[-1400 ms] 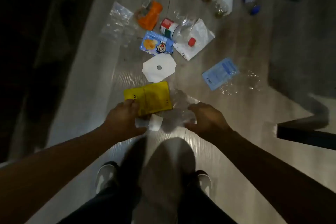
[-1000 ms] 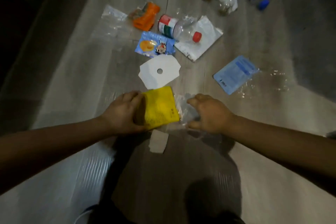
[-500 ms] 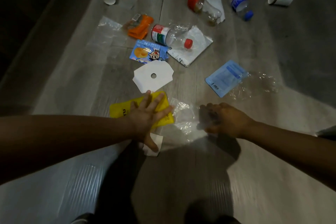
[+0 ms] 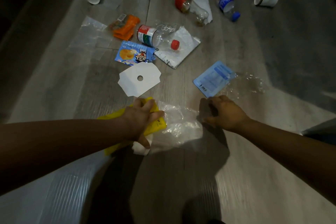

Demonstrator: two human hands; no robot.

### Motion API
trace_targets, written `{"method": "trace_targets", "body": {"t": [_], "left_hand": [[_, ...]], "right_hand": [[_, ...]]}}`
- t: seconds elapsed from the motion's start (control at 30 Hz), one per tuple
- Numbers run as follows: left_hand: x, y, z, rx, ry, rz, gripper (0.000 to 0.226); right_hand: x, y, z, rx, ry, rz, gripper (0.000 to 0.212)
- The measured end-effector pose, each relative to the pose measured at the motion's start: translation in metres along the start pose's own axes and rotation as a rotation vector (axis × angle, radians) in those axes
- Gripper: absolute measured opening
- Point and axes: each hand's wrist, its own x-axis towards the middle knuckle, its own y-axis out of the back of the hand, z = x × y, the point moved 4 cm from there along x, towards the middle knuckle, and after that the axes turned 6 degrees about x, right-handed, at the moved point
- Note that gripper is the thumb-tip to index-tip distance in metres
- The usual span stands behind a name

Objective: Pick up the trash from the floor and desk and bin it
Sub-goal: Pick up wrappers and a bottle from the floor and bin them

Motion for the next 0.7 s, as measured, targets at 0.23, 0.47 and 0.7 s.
{"method": "trace_targets", "body": {"t": [0.23, 0.47, 0.7], "left_hand": [[0.007, 0.001, 0.001, -0.078, 0.005, 0.050, 0.112], [0.012, 0.004, 0.003, -0.103, -0.010, 0.034, 0.116], [0.006, 0.006, 0.005, -0.132, 0.005, 0.084, 0.106]], "right_hand": [[0.030, 0.022, 0.044, 0.107, -0.193, 0.165, 0.097], [0.064, 0.027, 0.061, 0.124, -0.358, 0.137, 0.126], [0.085, -0.006, 0.008, 0.024, -0.164, 0.114, 0.095]]}}
